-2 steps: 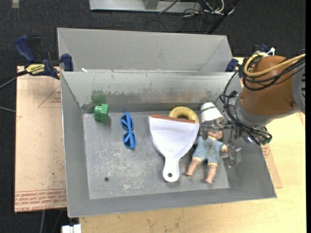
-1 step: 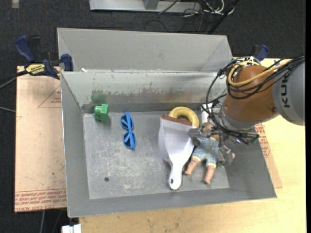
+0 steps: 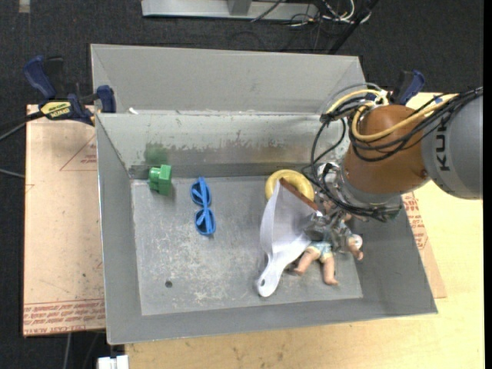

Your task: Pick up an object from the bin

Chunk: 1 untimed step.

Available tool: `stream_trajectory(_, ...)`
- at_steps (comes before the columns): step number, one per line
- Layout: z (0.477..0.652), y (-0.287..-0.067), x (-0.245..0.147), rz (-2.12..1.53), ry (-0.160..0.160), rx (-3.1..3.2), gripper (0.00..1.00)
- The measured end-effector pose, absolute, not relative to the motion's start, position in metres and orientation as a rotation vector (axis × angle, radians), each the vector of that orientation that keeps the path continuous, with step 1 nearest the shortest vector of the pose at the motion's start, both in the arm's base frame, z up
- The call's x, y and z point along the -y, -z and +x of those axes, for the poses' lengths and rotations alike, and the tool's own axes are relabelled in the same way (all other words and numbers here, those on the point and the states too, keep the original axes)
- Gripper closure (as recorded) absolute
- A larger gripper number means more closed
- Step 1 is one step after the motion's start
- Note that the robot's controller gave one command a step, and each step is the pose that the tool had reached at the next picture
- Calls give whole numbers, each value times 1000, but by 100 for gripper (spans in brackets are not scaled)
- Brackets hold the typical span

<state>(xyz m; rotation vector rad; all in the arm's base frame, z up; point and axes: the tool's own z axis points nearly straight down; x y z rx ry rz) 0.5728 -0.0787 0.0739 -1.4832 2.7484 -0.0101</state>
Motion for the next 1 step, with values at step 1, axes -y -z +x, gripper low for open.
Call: stream_trajectory(1, 573, -74, 79, -1483, 10, -2749, 100)
